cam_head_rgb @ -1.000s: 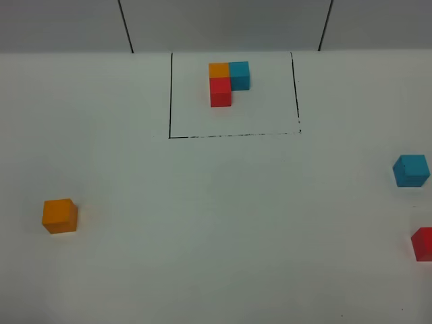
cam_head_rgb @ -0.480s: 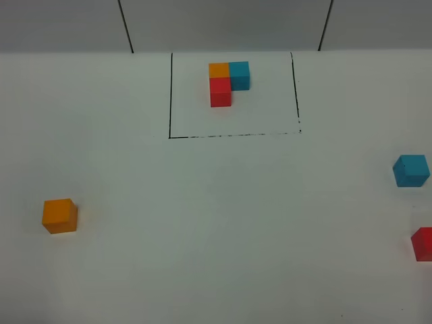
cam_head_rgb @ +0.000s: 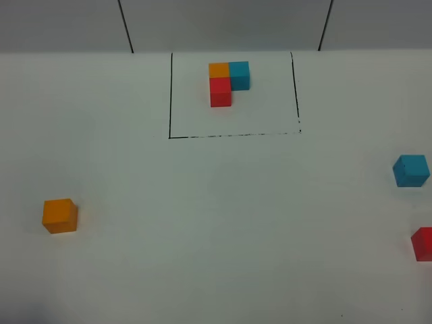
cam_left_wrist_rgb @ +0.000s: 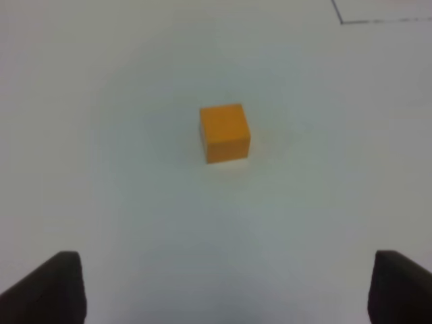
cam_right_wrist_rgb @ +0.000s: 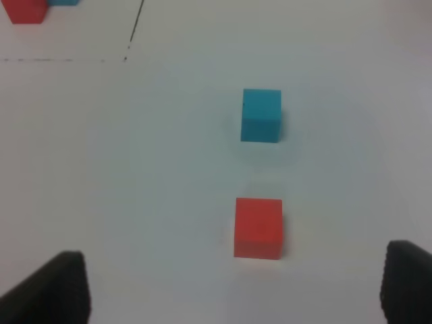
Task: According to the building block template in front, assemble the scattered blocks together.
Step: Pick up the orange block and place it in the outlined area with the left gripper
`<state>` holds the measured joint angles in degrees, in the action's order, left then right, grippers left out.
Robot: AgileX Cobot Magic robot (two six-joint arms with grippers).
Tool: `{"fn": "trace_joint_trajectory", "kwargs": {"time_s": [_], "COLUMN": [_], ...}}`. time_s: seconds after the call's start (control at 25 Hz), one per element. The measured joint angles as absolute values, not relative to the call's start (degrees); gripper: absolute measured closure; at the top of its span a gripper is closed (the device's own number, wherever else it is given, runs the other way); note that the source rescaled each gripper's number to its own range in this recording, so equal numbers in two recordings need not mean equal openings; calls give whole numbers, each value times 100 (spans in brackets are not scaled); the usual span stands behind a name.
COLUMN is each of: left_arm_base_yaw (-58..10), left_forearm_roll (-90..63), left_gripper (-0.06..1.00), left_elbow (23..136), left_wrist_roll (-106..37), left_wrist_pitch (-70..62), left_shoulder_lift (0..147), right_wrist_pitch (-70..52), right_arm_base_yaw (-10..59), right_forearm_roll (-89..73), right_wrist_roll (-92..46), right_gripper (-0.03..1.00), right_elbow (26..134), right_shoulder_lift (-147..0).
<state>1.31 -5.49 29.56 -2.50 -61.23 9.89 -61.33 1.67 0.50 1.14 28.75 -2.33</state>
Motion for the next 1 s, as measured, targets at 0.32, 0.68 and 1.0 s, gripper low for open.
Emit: {"fn": "trace_joint_trajectory", "kwargs": {"time_s": [0.32, 0.68, 1.0], "left_arm_base_yaw": [131, 131, 21], "left_forearm_roll": [-225, -220, -315], "left_gripper": [9, 9, 9], "left_elbow": [3986, 5270, 5305], "left_wrist_roll": [409, 874, 614], "left_wrist_pitch": [-6718, -6784, -6173], "left_shoulder_lift": [4202, 6776, 8104], "right_wrist_pitch": [-6133, -6133, -6133], "right_arm_base_yaw": [167, 167, 167], "right_forearm_roll": [50, 50, 50], "right_wrist_roll": [114, 114, 114], "right_gripper": [22, 22, 22], "right_elbow": [2875, 2875, 2875], "right_shoulder_lift": [-233, -233, -233]}}
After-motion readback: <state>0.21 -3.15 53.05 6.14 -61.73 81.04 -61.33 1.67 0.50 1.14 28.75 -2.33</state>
